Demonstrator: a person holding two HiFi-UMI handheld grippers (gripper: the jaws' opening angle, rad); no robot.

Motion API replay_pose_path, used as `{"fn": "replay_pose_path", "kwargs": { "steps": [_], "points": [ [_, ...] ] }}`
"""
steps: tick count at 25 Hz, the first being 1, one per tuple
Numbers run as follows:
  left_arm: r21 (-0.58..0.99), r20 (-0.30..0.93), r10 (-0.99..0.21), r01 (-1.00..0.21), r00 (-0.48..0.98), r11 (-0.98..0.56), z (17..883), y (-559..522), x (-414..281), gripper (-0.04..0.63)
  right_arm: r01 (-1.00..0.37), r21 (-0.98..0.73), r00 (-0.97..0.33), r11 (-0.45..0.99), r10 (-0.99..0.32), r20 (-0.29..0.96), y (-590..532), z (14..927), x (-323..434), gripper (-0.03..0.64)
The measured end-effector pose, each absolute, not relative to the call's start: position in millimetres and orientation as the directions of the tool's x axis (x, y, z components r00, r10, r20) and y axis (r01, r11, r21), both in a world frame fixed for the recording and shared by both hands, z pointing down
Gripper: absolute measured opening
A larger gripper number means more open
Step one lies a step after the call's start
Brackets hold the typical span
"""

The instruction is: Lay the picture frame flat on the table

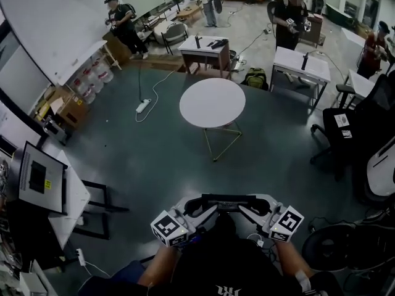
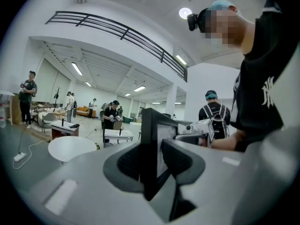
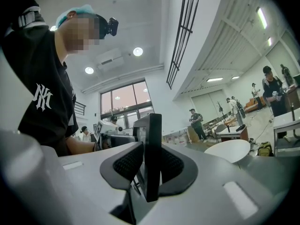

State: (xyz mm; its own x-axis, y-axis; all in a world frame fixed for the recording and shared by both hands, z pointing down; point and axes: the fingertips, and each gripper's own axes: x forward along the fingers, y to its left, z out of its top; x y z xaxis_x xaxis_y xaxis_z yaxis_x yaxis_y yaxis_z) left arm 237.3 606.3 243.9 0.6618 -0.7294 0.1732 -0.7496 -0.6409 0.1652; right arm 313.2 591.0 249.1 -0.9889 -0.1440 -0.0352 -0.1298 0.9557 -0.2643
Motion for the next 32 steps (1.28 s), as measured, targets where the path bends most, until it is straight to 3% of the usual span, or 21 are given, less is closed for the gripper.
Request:
{"fn": "replay_pose_path", "kwargs": {
  "steps": [17,32],
  "points": [
    [0.182,0.139,-0.732,-0.743,0.667,-0.643,221,413,143,0.124,-0.158,-0.278,-0.987,0.948,-0.160,0.013,401,225,219,0.089],
    [0.166,0.119,-0.739,-0.747,0.663,-0.644,234,330,69,0.123,-0.154,-0.251,-0.988,0.956,-0.154,0.018,316,236,145,0.091]
  ]
}}
